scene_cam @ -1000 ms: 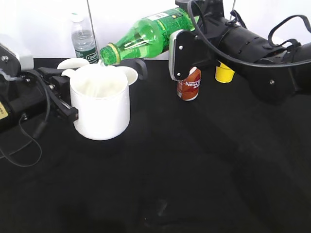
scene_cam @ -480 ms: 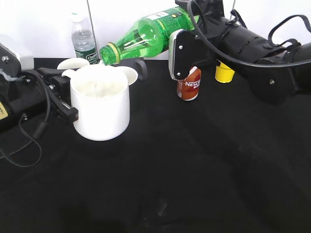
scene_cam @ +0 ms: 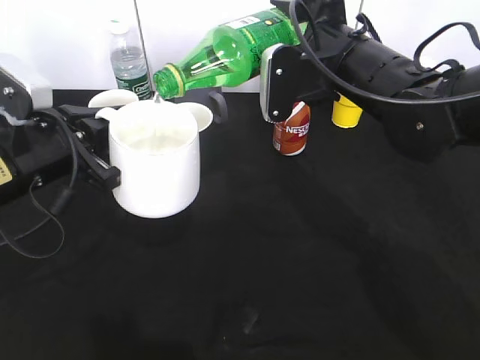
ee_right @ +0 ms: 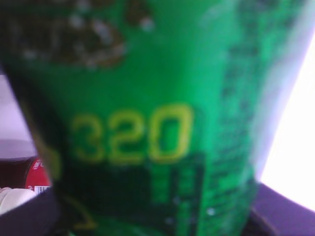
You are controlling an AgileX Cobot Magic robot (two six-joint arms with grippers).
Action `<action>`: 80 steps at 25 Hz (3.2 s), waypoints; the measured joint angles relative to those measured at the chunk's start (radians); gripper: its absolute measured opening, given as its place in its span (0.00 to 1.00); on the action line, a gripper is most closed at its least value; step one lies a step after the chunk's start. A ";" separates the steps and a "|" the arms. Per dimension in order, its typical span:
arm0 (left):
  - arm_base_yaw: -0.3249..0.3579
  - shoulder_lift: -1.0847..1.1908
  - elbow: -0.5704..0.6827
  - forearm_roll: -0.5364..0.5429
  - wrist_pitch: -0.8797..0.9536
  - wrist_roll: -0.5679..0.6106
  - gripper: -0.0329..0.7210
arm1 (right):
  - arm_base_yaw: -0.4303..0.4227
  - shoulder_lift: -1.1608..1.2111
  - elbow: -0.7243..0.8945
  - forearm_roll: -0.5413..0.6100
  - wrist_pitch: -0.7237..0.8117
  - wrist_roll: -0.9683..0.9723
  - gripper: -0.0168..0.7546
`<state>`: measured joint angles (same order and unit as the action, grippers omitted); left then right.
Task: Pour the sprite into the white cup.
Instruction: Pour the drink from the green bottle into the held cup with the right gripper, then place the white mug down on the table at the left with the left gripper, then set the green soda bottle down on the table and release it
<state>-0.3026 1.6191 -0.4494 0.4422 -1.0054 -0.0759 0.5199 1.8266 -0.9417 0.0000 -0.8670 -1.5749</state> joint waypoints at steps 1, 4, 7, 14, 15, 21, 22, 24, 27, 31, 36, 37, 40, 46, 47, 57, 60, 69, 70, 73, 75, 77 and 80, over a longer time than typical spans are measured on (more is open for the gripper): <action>0.000 0.000 0.000 0.000 0.000 0.000 0.12 | 0.000 0.000 0.000 0.000 0.000 0.000 0.55; 0.000 0.000 0.000 -0.001 0.000 0.001 0.12 | 0.000 0.000 0.000 0.000 0.000 0.086 0.55; 0.000 0.000 0.000 -0.026 -0.047 0.002 0.12 | 0.000 0.000 0.000 0.000 0.000 0.294 0.55; 0.018 0.000 0.001 -0.285 -0.108 0.044 0.12 | 0.000 0.000 0.000 -0.023 0.000 1.050 0.55; 0.051 0.000 -0.001 -0.343 -0.119 0.053 0.12 | 0.000 0.000 0.000 -0.024 0.000 1.135 0.55; 0.354 0.117 -0.280 -0.427 -0.111 0.058 0.12 | 0.000 0.000 0.000 -0.051 0.000 1.274 0.55; 0.373 0.173 -0.349 -0.427 -0.087 0.058 0.12 | 0.000 0.000 0.000 -0.052 0.000 1.289 0.55; 0.382 0.313 -0.475 -0.424 -0.041 0.054 0.12 | 0.000 0.000 0.000 -0.053 0.000 1.320 0.55; 0.382 0.530 -0.654 -0.395 0.009 0.032 0.12 | 0.000 0.000 0.000 -0.053 0.000 1.355 0.55; 0.382 0.720 -0.847 -0.394 0.062 0.008 0.12 | 0.000 0.000 0.000 -0.053 0.000 1.364 0.54; 0.383 0.850 -0.939 -0.393 0.092 -0.001 0.12 | 0.000 0.000 0.000 -0.053 0.000 1.364 0.54; 0.383 0.863 -0.939 -0.383 0.084 -0.004 0.12 | 0.000 0.000 0.000 -0.053 0.000 1.364 0.54; 0.381 0.868 -0.945 -0.374 0.073 -0.016 0.18 | 0.000 0.000 0.000 -0.053 0.000 1.364 0.54; 0.372 0.846 -0.828 -0.383 -0.021 -0.027 0.48 | 0.000 0.000 0.000 -0.051 0.000 1.364 0.53; 0.370 0.813 -0.777 -0.386 -0.043 -0.027 0.48 | 0.000 0.000 0.000 -0.049 0.000 1.378 0.53; 0.202 0.272 -0.060 -0.375 -0.206 -0.027 0.49 | -0.284 -0.202 0.278 0.020 0.008 1.531 0.53; 0.099 0.262 -0.032 -0.372 -0.205 -0.027 0.49 | -0.422 -0.047 0.295 -0.015 -0.113 1.583 0.53; 0.067 0.257 -0.033 -0.357 -0.205 -0.027 0.49 | -0.450 0.482 0.008 -0.072 -0.297 1.633 0.54; 0.067 0.257 -0.033 -0.356 -0.205 -0.027 0.49 | -0.450 0.493 -0.016 -0.077 -0.291 1.633 0.59; 0.067 0.257 -0.033 -0.352 -0.205 -0.027 0.49 | -0.451 0.500 -0.032 -0.082 -0.267 1.630 0.73; 0.067 0.257 -0.033 -0.348 -0.205 -0.027 0.49 | -0.451 0.495 -0.005 -0.083 -0.245 1.630 0.78; 0.067 0.257 -0.033 -0.346 -0.205 -0.027 0.49 | -0.451 0.458 0.065 -0.080 -0.235 1.628 0.79; 0.061 0.253 -0.033 -0.299 -0.106 -0.078 0.57 | -0.451 0.332 0.204 -0.046 -0.116 1.628 0.79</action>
<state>-0.2419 1.8716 -0.4820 0.1429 -1.1119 -0.1537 0.0685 2.1585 -0.7378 -0.0457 -0.9833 0.0535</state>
